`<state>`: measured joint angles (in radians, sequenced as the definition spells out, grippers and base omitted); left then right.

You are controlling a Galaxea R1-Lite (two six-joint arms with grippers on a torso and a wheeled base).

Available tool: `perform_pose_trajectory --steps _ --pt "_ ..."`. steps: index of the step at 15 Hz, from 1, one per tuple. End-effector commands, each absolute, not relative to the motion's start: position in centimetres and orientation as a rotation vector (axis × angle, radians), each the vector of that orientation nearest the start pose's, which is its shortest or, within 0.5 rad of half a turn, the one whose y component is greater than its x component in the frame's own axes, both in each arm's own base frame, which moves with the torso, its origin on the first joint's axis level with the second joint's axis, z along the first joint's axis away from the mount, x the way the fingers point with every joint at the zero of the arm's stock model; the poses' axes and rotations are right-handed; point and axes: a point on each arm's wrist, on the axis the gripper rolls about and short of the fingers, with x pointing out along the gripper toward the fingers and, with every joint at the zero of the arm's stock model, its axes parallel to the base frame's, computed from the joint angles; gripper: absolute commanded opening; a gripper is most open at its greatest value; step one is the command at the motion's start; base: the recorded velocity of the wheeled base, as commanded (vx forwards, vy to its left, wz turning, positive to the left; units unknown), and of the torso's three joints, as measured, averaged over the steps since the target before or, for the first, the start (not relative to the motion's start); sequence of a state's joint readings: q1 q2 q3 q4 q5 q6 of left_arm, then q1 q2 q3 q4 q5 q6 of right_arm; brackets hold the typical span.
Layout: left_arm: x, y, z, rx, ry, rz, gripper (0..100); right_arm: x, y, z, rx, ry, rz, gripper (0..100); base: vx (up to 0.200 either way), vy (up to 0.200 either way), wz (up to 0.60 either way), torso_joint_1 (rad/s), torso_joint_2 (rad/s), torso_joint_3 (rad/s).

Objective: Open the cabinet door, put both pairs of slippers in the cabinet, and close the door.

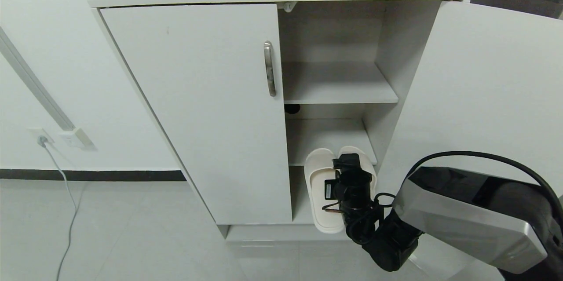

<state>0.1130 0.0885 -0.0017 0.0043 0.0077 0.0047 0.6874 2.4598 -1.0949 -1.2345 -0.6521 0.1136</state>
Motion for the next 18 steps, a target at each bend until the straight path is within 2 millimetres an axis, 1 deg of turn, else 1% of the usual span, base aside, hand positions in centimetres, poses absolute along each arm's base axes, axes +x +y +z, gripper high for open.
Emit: perform_pose_trajectory --steps 1,5,9,13,14,15,16,17,18 --pt "-1.6 -0.2 7.7 0.0 0.094 0.121 0 34.9 26.8 2.1 0.033 0.103 0.029 0 0.2 0.0 0.0 -0.002 0.01 -0.002" --pt "-1.6 -0.2 7.7 0.0 0.094 0.121 0 34.9 26.9 2.2 0.035 0.1 0.03 0 0.2 0.0 0.0 0.001 0.0 0.005" --pt "-1.6 -0.2 7.7 0.0 0.092 0.122 0 35.3 27.1 2.3 0.04 0.094 0.035 0 0.0 0.0 0.0 0.0 0.0 0.0" --pt "-1.6 -0.2 7.7 0.0 0.094 0.124 0 37.4 27.1 2.1 0.033 0.11 0.024 0 0.0 0.0 0.0 0.0 0.0 0.0" --pt "-1.6 -0.2 7.7 0.0 0.095 0.124 0 38.3 27.1 2.0 0.03 0.116 0.024 0 0.0 0.0 0.0 0.0 0.0 0.0" --pt "-1.6 -0.2 7.7 -0.002 0.094 0.126 0 39.0 27.4 2.2 0.035 0.11 0.021 0 0.0 0.0 0.0 0.0 0.0 0.0" --pt "-1.6 -0.2 7.7 0.0 0.092 0.125 0 39.2 27.4 2.2 0.035 0.11 0.02 0 0.0 0.0 0.0 0.0 0.0 0.0" --pt "-1.6 -0.2 7.7 -0.002 0.092 0.126 0 40.3 27.6 2.6 0.037 0.109 0.017 0 0.0 0.0 0.0 0.0 0.0 0.0" --pt "-1.6 -0.2 7.7 -0.002 0.094 0.126 0 40.9 27.7 3.1 0.04 0.105 0.015 0 0.0 0.0 0.0 0.0 0.0 0.0"
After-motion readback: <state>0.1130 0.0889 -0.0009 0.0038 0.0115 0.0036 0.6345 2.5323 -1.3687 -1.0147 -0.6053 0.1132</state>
